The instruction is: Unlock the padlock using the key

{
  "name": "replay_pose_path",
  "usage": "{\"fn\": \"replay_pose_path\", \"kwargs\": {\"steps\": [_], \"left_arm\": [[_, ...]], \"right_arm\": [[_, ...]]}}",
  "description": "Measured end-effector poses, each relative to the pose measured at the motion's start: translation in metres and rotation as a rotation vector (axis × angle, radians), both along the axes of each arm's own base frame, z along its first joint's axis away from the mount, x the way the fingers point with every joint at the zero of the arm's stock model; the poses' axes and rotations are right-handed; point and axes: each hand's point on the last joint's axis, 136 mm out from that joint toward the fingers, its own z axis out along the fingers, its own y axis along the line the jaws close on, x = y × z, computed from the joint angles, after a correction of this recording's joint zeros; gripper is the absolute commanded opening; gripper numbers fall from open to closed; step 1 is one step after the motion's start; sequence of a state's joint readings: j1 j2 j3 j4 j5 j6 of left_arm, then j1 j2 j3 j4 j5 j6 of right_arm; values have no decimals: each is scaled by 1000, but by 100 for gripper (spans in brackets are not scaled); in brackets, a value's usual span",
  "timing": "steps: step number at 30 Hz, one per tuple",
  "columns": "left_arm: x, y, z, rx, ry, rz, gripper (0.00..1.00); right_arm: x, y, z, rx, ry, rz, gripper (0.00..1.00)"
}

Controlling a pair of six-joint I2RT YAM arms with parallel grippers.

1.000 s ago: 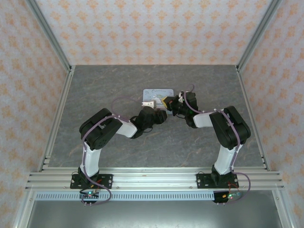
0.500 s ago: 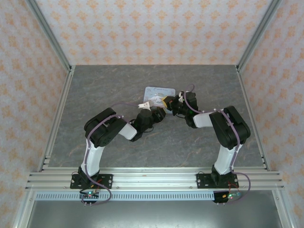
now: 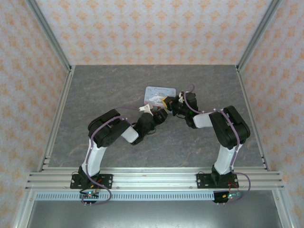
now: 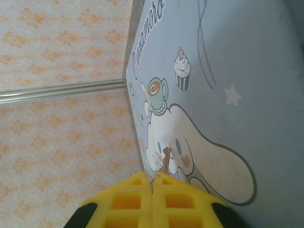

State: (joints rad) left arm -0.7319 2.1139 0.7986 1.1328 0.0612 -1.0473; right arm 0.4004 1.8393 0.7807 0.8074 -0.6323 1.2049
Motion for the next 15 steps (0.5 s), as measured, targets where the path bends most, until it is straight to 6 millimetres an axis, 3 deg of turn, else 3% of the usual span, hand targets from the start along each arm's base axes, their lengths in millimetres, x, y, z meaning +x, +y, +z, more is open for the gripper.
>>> {"fn": "replay_pose_path", "kwargs": {"steps": [9,15], "left_arm": [[3,1,1,-22,8,27,48],[6,6,-1,-54,17,74,42]], "right_arm": [[0,0,0,1,-2,0,0],[0,0,0,8,-5,-2,0]]}}
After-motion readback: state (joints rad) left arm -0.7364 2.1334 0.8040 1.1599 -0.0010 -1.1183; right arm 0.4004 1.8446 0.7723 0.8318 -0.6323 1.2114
